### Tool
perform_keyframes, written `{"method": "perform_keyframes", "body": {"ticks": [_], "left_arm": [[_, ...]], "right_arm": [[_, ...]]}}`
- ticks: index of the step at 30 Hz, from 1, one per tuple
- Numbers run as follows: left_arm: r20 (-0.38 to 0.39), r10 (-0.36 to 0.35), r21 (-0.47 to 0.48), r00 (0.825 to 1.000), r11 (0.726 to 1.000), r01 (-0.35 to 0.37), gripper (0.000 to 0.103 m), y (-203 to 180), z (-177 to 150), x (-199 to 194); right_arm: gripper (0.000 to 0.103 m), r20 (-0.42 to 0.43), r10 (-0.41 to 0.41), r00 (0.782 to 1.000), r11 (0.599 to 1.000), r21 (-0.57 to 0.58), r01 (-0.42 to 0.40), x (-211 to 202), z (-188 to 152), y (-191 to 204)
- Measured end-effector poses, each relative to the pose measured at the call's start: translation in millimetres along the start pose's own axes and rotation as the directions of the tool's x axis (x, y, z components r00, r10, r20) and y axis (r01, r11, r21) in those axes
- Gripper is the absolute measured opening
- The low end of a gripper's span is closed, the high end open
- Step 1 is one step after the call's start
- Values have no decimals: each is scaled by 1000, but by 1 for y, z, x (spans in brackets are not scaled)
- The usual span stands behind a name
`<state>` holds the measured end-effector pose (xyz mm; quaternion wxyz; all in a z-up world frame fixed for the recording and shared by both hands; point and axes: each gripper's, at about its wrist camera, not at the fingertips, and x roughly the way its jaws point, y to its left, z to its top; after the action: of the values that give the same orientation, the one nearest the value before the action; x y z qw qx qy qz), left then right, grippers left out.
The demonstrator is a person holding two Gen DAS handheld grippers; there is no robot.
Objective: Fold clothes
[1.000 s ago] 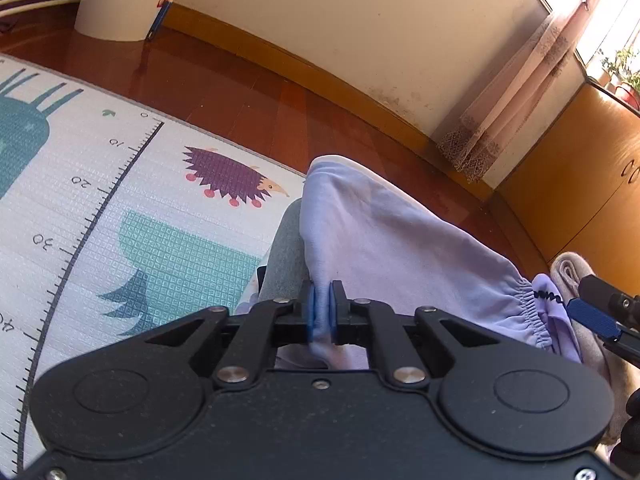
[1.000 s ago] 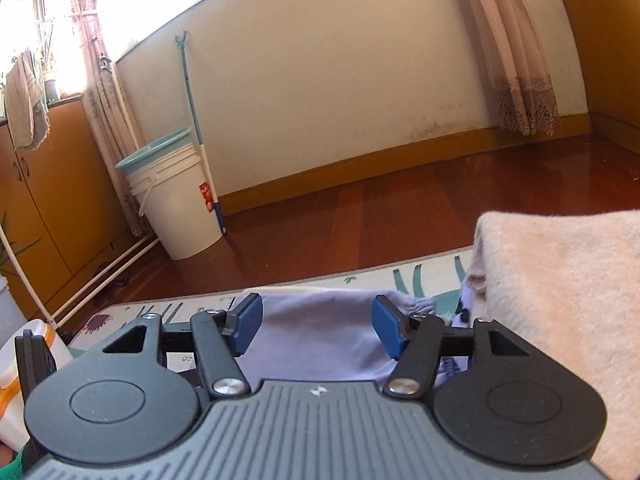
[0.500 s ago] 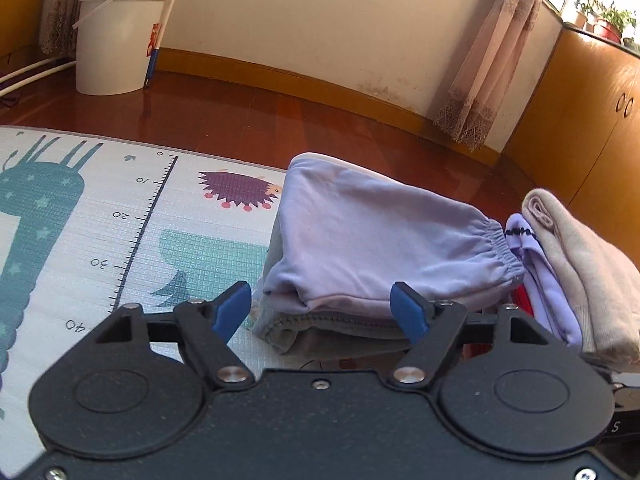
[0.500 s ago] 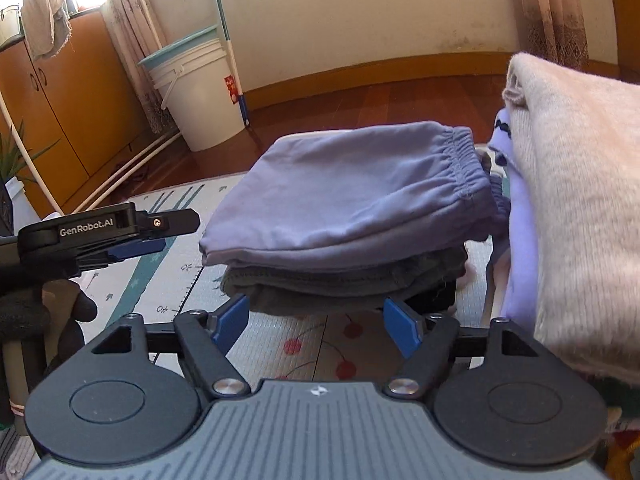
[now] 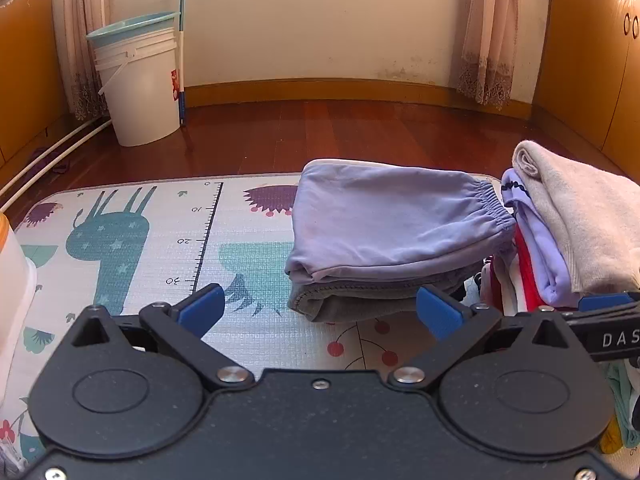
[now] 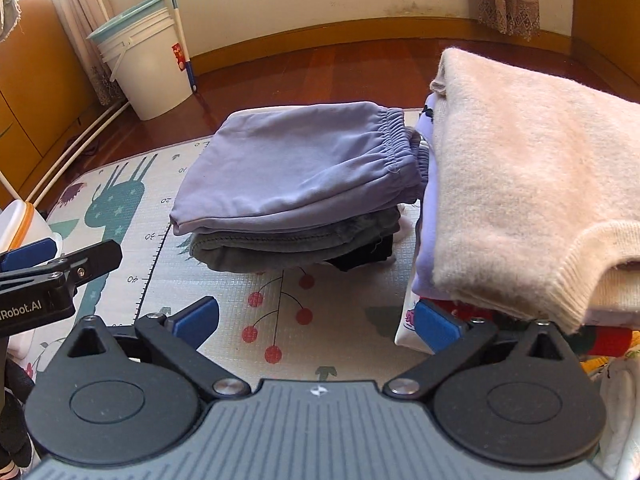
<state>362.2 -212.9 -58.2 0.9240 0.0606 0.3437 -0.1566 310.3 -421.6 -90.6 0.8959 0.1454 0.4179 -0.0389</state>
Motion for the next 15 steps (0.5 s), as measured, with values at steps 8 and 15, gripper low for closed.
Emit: {"method": "perform_keyframes", "body": {"ticks": [8,15], "left_arm": [[-11,18,13,1000,1000,-18,103,-14,9,-23],[2,20,-4,1000,1000,-20,103,-22,6,-30]], "right_arm": [[103,36,-28,999,999,-28,29,-23,11,7],[103,32,-59,998,997,-55,60,-26,10,11]]}}
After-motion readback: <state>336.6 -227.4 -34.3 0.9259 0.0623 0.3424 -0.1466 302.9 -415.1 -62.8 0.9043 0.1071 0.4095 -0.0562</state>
